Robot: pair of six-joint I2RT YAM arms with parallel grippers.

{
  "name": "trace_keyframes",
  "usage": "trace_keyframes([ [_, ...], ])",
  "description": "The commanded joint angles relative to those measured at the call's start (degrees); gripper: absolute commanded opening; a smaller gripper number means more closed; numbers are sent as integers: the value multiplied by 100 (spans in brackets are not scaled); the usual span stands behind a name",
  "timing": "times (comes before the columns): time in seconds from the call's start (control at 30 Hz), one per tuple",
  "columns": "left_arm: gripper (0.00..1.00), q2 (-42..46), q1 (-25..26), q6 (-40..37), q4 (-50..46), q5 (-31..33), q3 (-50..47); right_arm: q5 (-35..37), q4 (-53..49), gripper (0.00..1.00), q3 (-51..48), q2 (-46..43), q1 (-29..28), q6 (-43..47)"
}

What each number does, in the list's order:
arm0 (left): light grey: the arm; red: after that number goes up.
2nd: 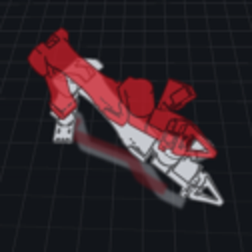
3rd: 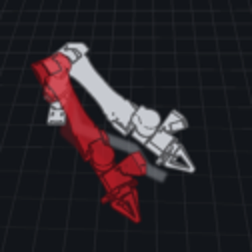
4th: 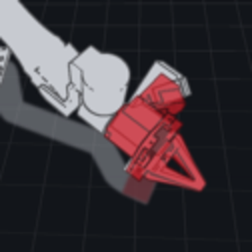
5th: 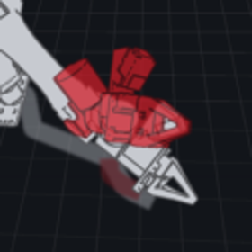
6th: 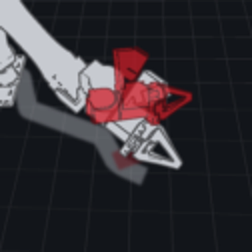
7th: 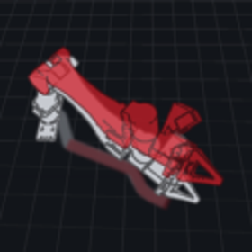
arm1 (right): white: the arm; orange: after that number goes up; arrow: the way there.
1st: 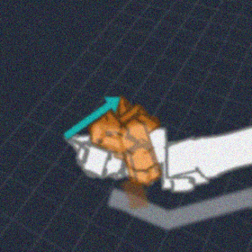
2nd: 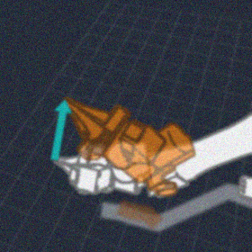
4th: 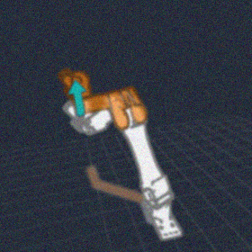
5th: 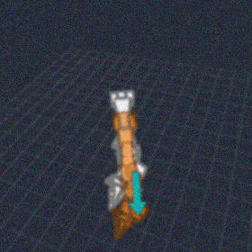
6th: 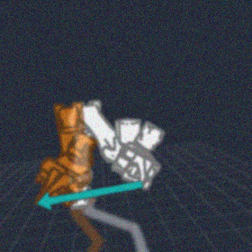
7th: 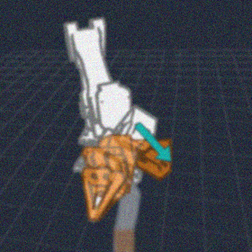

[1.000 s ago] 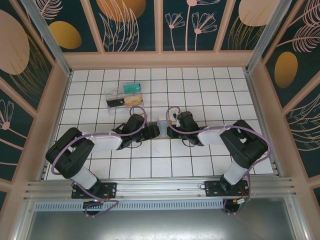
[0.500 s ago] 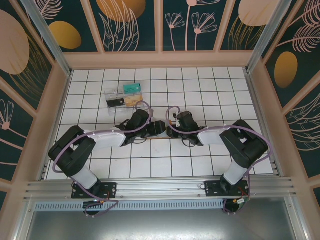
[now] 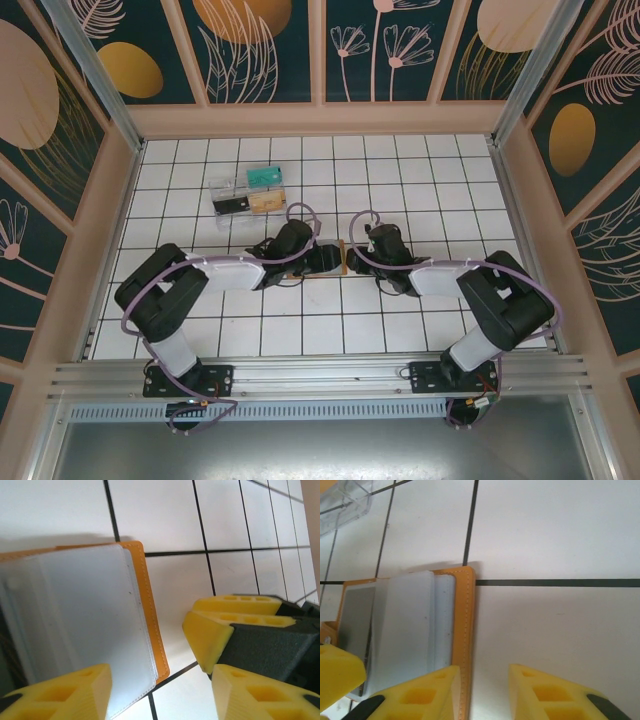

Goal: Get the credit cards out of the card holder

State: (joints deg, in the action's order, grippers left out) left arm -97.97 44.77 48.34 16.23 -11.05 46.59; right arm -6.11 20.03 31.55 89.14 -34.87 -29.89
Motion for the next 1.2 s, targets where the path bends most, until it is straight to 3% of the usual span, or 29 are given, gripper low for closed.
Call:
trace_keyframes([
  [0.0,45,514,-22,-246,-315,528,-152,-296,159,32,94,-207,-51,-62],
  [0.17,16,1029,-207,-374,-480,1063,-662,-551,-26,29,453,-178,-270,-138],
  [0.33,4,1046,-553,-512,-318,966,-1062,-774,-166,24,927,160,-586,-267],
  [0.7,3,639,-807,-593,66,890,-1294,-953,-532,18,1786,1147,-905,-428],
  [1.17,7,544,-804,-475,40,855,-1459,-765,-923,21,1921,1467,-898,-500],
])
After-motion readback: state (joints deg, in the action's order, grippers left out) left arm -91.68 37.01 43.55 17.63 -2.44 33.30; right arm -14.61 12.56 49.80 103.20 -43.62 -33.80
